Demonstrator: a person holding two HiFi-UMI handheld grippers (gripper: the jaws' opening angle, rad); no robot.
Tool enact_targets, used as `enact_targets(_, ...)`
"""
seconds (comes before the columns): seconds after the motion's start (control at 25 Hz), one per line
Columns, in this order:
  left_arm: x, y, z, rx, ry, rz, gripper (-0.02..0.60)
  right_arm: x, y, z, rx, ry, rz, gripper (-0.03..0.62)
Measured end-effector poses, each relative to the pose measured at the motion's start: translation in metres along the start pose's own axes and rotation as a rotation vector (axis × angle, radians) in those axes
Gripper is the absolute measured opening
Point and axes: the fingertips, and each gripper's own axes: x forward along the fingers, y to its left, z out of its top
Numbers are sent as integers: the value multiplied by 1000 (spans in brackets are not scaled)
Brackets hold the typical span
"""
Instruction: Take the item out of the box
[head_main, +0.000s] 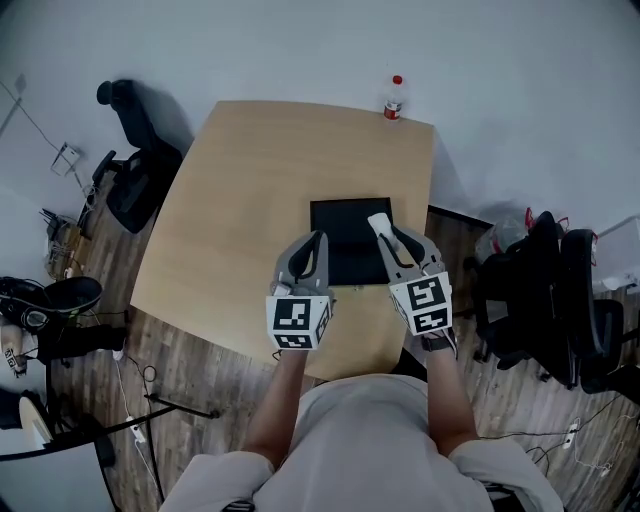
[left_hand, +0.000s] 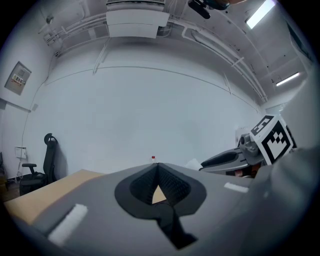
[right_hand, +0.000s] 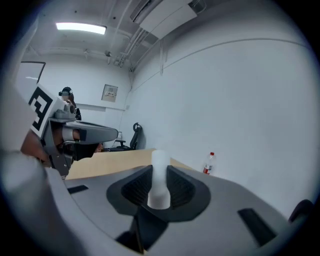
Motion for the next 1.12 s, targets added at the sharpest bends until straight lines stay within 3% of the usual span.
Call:
enact_targets(0.36,-15,-1,34,2,-63,1,6,-42,-14,56,-22,-157,-140,99)
enact_targets(0.68,-26,-7,61,16,-120,1,6,-78,-34,83,56,-274,-253,98)
enact_targets(1.12,-37,-13,75,38,-147,13,6,-96,-33,85,96,-298,-281,98)
